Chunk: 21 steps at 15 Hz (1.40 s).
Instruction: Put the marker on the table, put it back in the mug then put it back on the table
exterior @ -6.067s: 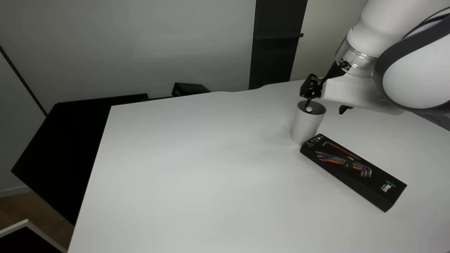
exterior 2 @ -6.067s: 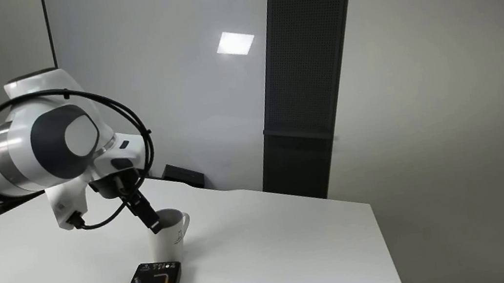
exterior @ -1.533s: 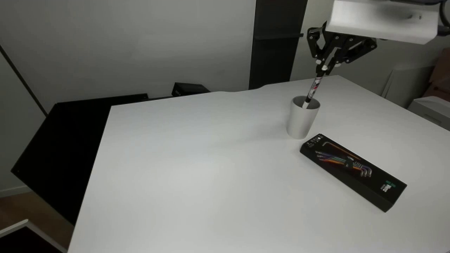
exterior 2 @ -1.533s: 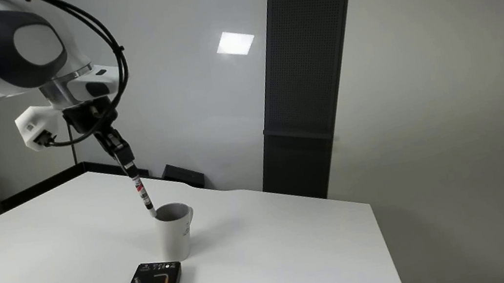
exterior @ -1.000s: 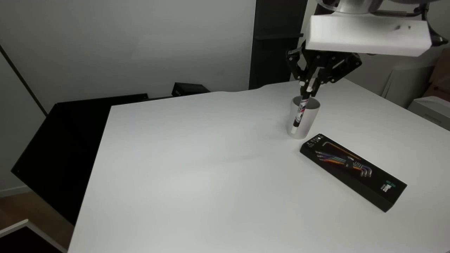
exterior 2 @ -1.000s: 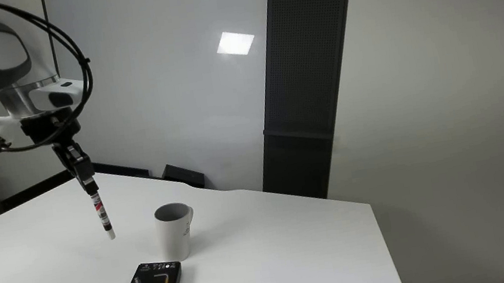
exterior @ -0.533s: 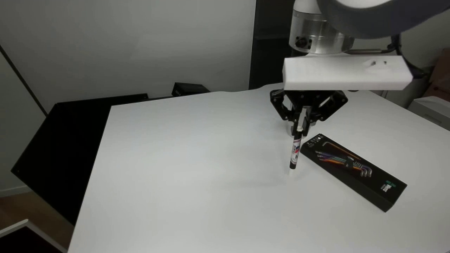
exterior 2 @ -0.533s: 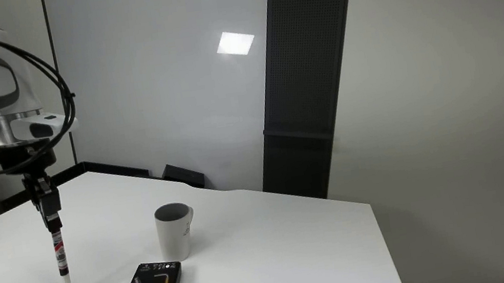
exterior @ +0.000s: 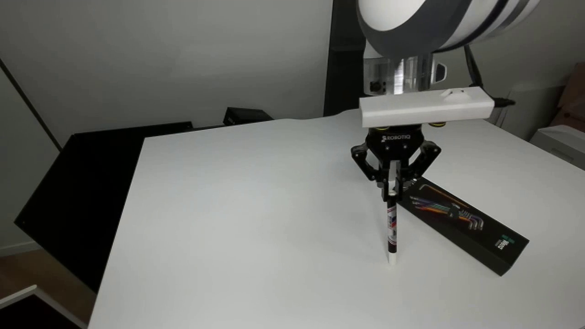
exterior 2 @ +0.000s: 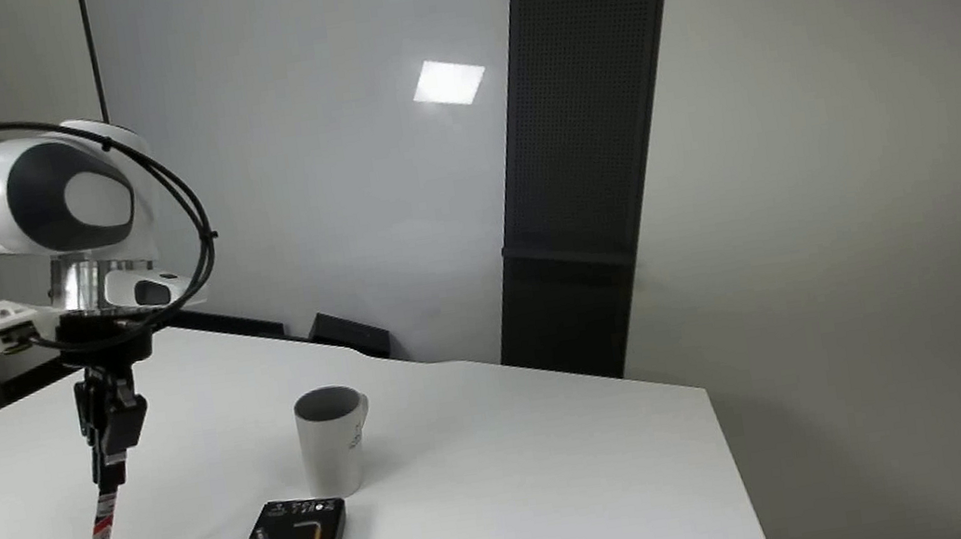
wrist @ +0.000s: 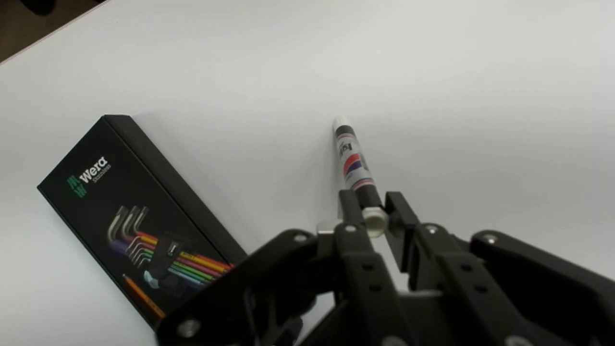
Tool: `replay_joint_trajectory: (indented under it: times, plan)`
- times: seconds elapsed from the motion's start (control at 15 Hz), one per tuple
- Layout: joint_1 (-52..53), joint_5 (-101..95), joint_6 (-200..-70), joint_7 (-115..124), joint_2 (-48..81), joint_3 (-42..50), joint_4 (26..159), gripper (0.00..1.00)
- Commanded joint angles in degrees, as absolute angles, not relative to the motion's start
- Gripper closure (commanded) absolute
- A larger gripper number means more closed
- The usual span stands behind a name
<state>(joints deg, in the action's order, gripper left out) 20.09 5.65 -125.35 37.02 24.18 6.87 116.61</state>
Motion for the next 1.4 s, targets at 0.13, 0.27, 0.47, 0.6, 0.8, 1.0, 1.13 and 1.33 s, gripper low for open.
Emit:
replay_joint_trajectory:
  times: [0.13,0.27,0.47,0.6,0.8,1.0,1.13,1.33]
  plan:
    - [13.55,5.34,-116.41,34.36,32.03,1.67,106.19,0.93]
    - [13.18,4.78,-115.64,34.33,33.71,1.34,104.42,0.93]
    - [13.68,2.81,-120.71,33.33,35.05,1.61,105.08,0.93]
    - [13.85,1.74,-124.52,32.95,35.89,1.77,105.88,0.93]
    - [14.56,-0.20,-132.30,33.57,36.81,2.48,108.12,0.93]
    - [15.40,-1.55,-140.96,34.56,37.23,3.34,111.11,0.93]
    - [16.57,-2.61,-147.02,35.28,37.09,4.44,113.57,0.93]
    - [18.46,-3.37,-152.19,35.99,36.97,6.28,115.88,0.46]
